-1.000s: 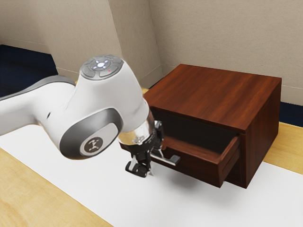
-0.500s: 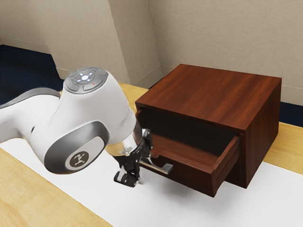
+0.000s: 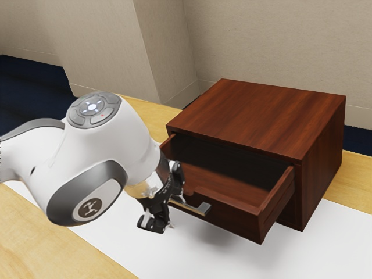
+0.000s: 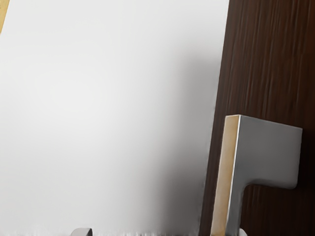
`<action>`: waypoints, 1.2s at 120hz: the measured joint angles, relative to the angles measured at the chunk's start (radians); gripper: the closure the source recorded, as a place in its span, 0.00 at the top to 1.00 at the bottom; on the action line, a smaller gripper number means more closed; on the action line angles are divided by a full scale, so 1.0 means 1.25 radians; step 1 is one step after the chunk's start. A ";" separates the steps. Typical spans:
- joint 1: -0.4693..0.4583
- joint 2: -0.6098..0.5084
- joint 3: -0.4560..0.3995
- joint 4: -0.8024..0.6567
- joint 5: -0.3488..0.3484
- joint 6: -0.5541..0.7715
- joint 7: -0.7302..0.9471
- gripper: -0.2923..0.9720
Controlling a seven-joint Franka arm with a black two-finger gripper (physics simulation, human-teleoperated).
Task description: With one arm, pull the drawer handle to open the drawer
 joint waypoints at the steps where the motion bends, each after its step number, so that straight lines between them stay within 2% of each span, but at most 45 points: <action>1: 0.000 0.001 0.000 0.000 -0.001 0.000 0.000 0.47; 66: -0.001 -0.011 0.001 -0.024 -0.019 0.001 0.003 0.47; 144: -0.017 -0.095 0.001 -0.087 -0.043 -0.022 0.003 0.47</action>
